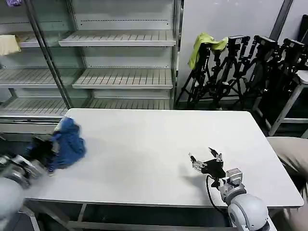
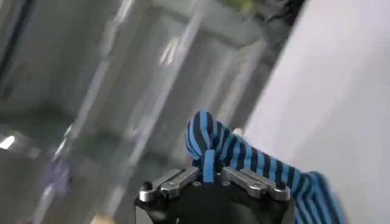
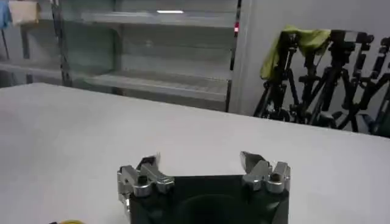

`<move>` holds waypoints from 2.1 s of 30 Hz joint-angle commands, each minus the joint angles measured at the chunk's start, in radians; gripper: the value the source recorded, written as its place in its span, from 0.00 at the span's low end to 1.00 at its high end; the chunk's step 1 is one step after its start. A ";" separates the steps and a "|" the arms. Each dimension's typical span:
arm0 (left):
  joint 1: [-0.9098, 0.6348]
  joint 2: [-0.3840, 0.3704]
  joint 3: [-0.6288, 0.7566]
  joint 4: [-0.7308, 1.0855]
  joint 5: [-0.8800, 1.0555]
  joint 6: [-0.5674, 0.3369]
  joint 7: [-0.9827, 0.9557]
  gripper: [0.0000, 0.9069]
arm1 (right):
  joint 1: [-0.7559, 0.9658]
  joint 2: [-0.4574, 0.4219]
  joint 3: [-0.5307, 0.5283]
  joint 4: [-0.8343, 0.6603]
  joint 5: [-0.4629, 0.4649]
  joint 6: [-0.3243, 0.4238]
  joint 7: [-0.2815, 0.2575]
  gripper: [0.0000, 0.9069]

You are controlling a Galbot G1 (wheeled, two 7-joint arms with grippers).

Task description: Fold and organize the clothes.

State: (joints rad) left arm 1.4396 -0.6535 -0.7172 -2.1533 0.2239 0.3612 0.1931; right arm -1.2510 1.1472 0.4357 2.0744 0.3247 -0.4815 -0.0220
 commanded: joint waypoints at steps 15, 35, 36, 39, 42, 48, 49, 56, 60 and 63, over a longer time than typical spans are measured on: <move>-0.267 -0.374 0.395 -0.076 0.095 0.211 -0.086 0.01 | -0.003 -0.013 0.023 0.017 -0.008 -0.009 0.000 1.00; -0.394 -0.665 0.635 0.143 -0.107 0.218 -0.371 0.01 | 0.118 -0.056 0.065 -0.016 0.009 -0.019 -0.015 1.00; -0.396 -0.672 0.651 0.153 -0.102 0.218 -0.374 0.01 | 0.119 -0.058 0.065 -0.017 0.009 -0.019 -0.016 1.00; -0.387 -0.673 0.696 0.149 -0.107 0.218 -0.374 0.01 | 0.116 -0.063 0.068 -0.016 0.007 -0.016 -0.021 1.00; -0.371 -0.654 0.752 0.126 -0.134 0.218 -0.371 0.01 | 0.114 -0.069 0.076 -0.016 0.007 -0.015 -0.027 1.00; -0.390 -0.653 0.832 0.101 -0.250 0.217 -0.354 1.00 | 0.122 -0.072 0.097 -0.022 0.008 -0.013 -0.036 1.00; -0.402 -0.655 0.848 0.098 -0.285 0.217 -0.358 1.00 | 0.122 -0.074 0.101 -0.023 0.008 -0.013 -0.037 1.00; -0.365 -0.544 0.992 0.046 -0.519 0.219 -0.378 1.00 | 0.114 -0.098 0.131 -0.021 0.016 -0.013 -0.043 1.00; -0.393 -0.547 0.976 0.064 -0.533 0.217 -0.378 1.00 | 0.111 -0.094 0.141 -0.024 0.017 -0.013 -0.044 1.00; -0.442 -0.557 0.922 0.075 -0.568 0.215 -0.409 1.00 | 0.112 -0.092 0.145 -0.023 0.017 -0.012 -0.044 1.00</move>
State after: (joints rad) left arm 1.0562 -1.2402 0.1601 -2.0807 -0.1550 0.5757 -0.1745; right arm -1.1440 1.0586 0.5623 2.0501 0.3408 -0.4948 -0.0656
